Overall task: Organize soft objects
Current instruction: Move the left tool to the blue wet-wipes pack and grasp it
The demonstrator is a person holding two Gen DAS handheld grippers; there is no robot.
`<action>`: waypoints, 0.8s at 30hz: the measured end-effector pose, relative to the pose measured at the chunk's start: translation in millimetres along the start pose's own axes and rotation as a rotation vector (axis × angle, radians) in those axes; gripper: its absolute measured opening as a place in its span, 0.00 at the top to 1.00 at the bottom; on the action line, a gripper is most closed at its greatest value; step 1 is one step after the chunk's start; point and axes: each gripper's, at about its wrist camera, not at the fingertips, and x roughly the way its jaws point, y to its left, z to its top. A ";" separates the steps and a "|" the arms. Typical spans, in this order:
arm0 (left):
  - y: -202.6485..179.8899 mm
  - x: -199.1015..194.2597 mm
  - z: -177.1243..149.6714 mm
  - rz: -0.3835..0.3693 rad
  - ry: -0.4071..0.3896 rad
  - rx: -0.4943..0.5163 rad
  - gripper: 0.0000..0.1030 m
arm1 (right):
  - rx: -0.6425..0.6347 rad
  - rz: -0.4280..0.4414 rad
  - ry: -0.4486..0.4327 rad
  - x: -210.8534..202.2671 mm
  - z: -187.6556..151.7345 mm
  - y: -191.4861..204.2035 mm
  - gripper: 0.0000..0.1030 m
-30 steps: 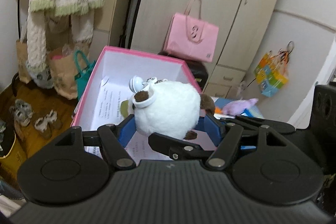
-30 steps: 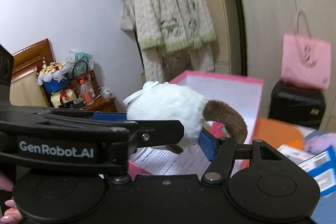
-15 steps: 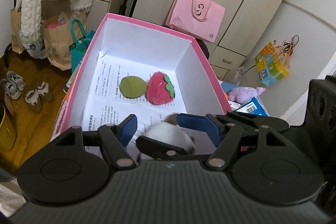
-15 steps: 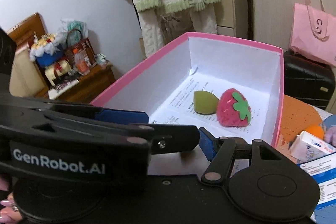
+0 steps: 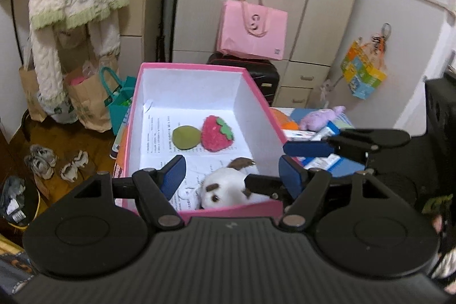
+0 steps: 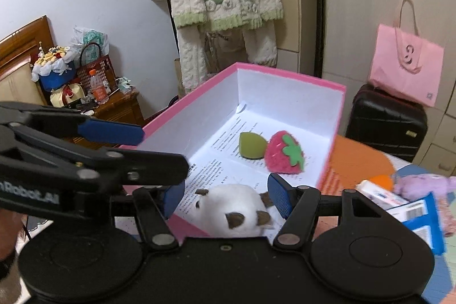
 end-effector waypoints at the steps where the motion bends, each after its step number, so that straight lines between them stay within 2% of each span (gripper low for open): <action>1: -2.6 -5.9 0.5 -0.007 0.001 0.008 0.30 | -0.007 -0.006 -0.003 -6.1 0.5 0.6 0.32; 11: -35.9 -34.4 -13.4 -0.092 0.041 0.084 0.28 | -0.092 -0.059 -0.050 -72.6 -12.6 0.2 0.31; 21: -68.0 -18.1 -32.1 -0.163 0.056 0.066 0.28 | -0.048 -0.151 -0.113 -123.2 -39.4 -40.1 0.30; 24: -77.2 -8.6 -38.7 -0.165 0.013 0.036 0.28 | -0.041 -0.170 -0.154 -129.3 -46.9 -53.9 0.28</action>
